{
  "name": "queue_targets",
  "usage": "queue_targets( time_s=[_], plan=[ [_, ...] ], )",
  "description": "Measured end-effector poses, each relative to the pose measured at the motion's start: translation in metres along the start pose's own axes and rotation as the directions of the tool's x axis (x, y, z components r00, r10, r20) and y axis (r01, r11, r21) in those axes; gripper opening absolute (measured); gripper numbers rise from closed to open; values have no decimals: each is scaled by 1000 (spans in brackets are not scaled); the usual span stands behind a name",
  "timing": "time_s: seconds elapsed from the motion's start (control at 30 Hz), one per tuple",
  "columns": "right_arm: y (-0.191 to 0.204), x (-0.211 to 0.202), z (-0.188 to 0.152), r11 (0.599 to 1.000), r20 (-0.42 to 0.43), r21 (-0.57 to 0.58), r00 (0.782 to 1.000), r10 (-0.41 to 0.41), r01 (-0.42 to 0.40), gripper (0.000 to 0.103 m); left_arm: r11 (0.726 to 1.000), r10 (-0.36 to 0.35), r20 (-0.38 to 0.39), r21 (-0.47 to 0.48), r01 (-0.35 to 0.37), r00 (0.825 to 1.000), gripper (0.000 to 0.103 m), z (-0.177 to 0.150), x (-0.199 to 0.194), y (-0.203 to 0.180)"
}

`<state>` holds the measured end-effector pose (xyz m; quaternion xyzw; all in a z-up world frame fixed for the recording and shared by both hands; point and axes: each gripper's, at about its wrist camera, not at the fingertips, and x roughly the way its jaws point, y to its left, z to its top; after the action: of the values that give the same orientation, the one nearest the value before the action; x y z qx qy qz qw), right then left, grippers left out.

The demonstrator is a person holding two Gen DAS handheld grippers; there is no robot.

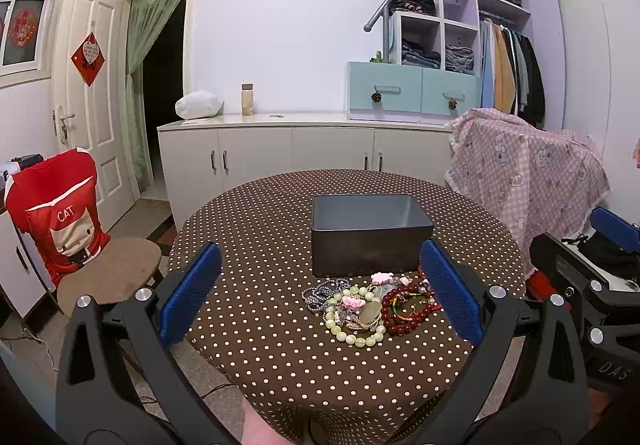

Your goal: Organize jewelry

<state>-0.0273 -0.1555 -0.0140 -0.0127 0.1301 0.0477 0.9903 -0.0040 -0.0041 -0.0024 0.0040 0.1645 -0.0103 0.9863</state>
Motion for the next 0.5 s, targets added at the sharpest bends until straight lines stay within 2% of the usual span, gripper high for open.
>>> queue_targets(
  time_s=[0.5],
  plan=[
    [-1, 0, -1, 1000, 0, 1, 1000, 1, -1, 96, 1000, 0, 0, -1, 0, 1000, 97, -1, 0, -1]
  ],
)
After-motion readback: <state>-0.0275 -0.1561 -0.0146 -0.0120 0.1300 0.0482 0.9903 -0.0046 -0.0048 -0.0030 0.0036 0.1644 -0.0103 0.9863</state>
